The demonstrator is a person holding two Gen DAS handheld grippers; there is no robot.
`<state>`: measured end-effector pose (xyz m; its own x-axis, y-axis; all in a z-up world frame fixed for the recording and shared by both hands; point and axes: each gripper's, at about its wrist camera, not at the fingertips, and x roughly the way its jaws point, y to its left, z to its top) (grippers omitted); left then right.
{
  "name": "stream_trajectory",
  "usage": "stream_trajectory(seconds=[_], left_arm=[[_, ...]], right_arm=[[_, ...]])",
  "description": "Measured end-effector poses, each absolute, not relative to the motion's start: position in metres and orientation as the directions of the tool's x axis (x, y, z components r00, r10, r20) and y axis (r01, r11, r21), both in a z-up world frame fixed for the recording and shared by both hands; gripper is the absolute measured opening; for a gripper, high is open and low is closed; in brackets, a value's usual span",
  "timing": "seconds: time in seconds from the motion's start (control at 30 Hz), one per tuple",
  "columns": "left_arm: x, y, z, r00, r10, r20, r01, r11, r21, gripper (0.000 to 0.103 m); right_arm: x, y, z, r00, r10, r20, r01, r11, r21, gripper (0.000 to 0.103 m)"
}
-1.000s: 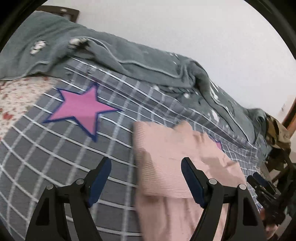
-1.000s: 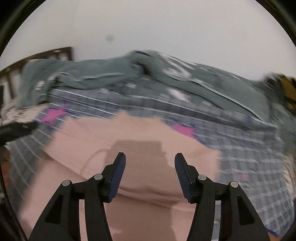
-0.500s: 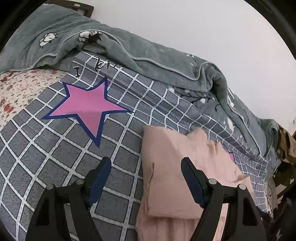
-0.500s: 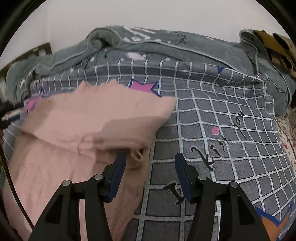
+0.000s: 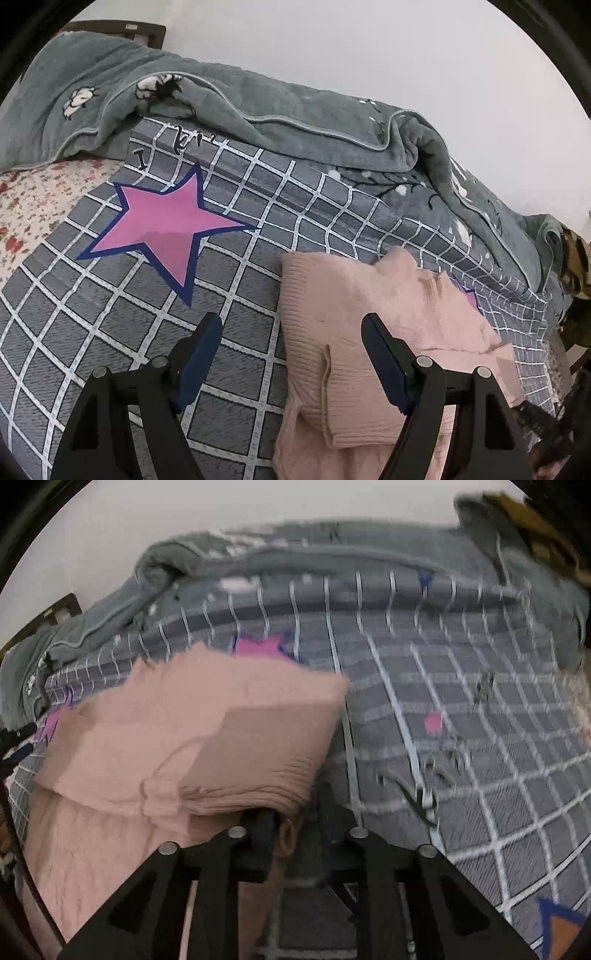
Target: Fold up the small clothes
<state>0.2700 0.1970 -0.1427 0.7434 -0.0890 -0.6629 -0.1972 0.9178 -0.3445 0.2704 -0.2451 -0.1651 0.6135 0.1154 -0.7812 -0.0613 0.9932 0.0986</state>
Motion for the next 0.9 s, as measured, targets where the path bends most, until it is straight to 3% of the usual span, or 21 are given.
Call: stream_trajectory(seconds=[0.17, 0.33, 0.43, 0.57, 0.9], left_arm=[[0.274, 0.195, -0.146, 0.726, -0.117, -0.677, -0.167, 0.926, -0.339, 0.076], [0.278, 0.181, -0.150, 0.695, -0.131, -0.707, -0.123, 0.947, -0.297, 0.076], [0.279, 0.175, -0.153, 0.679, -0.150, -0.719, -0.095, 0.953, -0.289, 0.073], [0.273, 0.163, -0.155, 0.668, -0.218, -0.711, 0.002, 0.957, -0.292, 0.043], [0.278, 0.148, -0.170, 0.645, -0.204, -0.736, 0.041, 0.972, -0.233, 0.040]], right_arm=[[0.252, -0.241, -0.143, 0.656, 0.074, -0.751, -0.109, 0.994, 0.002, 0.036], [0.240, -0.242, -0.113, 0.743, 0.123, -0.658, -0.134, 0.990, 0.034, 0.047], [0.258, -0.229, -0.120, 0.726, 0.124, -0.676, -0.127, 0.991, 0.045, 0.048], [0.273, -0.217, -0.149, 0.676, 0.088, -0.731, -0.105, 0.994, 0.023, 0.048], [0.271, -0.227, -0.163, 0.671, 0.109, -0.734, -0.082, 0.994, 0.073, 0.047]])
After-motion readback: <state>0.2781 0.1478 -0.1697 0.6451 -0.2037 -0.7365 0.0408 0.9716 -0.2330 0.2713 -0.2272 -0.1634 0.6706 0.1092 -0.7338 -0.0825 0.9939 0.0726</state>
